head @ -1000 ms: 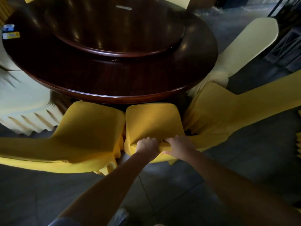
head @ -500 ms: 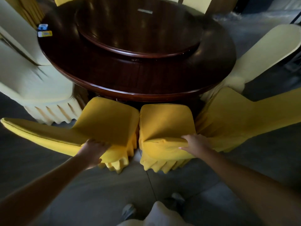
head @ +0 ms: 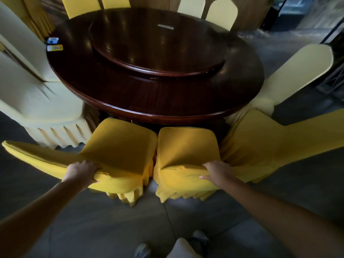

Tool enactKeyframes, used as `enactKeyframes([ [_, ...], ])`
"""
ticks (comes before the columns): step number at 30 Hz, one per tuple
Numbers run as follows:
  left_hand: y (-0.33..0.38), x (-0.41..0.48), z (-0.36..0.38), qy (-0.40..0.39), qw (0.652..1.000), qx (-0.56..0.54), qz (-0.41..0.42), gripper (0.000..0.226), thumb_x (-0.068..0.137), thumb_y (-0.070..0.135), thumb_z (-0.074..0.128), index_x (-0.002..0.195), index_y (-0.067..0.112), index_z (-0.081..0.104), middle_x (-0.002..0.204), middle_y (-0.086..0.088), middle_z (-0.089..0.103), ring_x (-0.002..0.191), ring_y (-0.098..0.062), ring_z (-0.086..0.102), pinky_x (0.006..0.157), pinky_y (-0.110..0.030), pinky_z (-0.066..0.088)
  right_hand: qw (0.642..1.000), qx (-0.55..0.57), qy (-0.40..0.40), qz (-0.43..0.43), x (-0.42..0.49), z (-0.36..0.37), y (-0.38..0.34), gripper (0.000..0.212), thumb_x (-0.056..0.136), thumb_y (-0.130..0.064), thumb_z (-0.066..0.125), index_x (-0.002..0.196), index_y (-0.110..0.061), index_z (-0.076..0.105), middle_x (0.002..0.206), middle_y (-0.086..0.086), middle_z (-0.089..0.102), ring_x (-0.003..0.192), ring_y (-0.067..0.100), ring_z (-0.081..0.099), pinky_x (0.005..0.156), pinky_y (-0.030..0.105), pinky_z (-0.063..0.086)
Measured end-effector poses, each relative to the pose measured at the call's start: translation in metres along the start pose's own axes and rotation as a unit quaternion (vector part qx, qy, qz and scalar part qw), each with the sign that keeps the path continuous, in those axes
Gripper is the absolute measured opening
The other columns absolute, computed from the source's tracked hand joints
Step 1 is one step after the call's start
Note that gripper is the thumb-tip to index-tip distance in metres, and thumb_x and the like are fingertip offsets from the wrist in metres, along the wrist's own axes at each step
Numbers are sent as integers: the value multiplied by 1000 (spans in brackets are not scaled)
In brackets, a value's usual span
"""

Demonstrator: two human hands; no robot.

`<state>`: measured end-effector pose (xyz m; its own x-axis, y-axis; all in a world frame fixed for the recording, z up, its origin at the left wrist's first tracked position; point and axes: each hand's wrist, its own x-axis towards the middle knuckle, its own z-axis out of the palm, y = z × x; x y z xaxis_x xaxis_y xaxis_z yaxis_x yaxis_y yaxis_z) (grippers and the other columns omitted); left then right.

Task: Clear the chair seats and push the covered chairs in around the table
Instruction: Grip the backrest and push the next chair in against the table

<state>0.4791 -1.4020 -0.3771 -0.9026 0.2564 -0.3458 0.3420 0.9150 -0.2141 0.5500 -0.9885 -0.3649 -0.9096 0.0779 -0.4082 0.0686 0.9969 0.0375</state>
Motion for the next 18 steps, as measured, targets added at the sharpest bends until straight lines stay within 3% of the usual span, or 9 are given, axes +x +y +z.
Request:
enactKeyframes([
  [8, 37, 8, -8, 1, 1000, 2, 20, 46, 86, 57, 55, 128, 38, 52, 117, 9, 64, 105, -12, 62, 81, -25, 51, 997, 25, -27, -68, 12, 6, -52, 57, 89, -48, 58, 136, -16, 49, 132, 7, 57, 118, 27, 53, 94, 38, 42],
  [18, 54, 20, -7, 21, 999, -16, 29, 47, 85, 54, 57, 124, 27, 57, 112, 1, 67, 104, -19, 62, 82, -28, 48, 992, 24, -57, -113, 12, 7, -50, 46, 89, -45, 60, 121, -13, 57, 121, 8, 62, 110, 26, 57, 89, 37, 45],
])
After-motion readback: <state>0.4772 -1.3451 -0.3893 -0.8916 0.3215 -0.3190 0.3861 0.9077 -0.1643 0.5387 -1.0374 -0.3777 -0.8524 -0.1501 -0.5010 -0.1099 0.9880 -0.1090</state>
